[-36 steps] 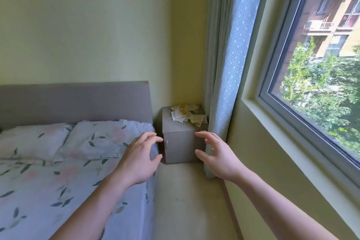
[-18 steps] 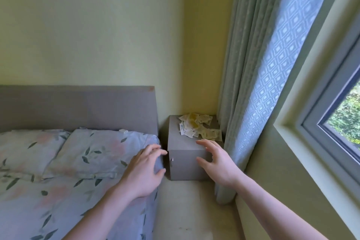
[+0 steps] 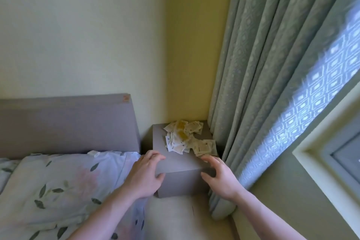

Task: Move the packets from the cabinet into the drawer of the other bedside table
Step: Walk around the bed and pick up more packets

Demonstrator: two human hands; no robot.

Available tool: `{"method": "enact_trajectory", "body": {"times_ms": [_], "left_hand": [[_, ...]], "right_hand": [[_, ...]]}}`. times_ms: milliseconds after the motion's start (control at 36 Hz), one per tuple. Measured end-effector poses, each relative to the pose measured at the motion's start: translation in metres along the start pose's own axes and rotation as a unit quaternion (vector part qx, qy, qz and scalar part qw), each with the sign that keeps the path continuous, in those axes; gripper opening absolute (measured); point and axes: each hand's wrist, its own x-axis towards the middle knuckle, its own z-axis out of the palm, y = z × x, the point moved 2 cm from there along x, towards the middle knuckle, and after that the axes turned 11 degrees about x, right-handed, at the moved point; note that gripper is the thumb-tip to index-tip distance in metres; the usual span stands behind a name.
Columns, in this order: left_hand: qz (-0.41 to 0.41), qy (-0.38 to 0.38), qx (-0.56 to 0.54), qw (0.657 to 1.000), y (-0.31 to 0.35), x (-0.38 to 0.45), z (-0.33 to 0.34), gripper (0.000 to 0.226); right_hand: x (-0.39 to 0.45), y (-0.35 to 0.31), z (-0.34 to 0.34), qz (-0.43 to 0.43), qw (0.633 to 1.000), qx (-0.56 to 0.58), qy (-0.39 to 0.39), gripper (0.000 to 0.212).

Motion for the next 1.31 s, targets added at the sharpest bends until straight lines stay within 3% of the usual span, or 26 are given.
{"method": "enact_trajectory", "body": {"times_ms": [250, 556, 722, 972, 1167, 1306], "left_hand": [[-0.009, -0.048, -0.005, 0.999, -0.013, 0.134, 0.02, 0.053], [-0.141, -0.115, -0.079, 0.98, -0.022, 0.272, 0.064, 0.047], [-0.194, -0.134, -0.115, 0.965, -0.036, 0.332, 0.095, 0.044], [-0.265, -0.175, -0.169, 0.933, -0.067, 0.416, 0.165, 0.046], [-0.321, -0.206, -0.166, 0.909, -0.092, 0.477, 0.234, 0.066], [-0.387, -0.189, -0.182, 0.884, -0.093, 0.513, 0.275, 0.093]], "right_hand": [[0.125, 0.029, -0.025, 0.064, 0.998, 0.006, -0.006, 0.057], [0.297, 0.083, -0.042, 0.126, 0.988, 0.068, -0.065, 0.058], [0.353, 0.116, -0.045, 0.187, 0.977, 0.045, -0.091, 0.067], [0.42, 0.18, -0.03, 0.227, 0.97, -0.008, -0.088, 0.054], [0.46, 0.233, 0.008, 0.265, 0.962, 0.011, -0.06, 0.068], [0.473, 0.269, 0.032, 0.301, 0.953, 0.011, -0.018, 0.073]]}}
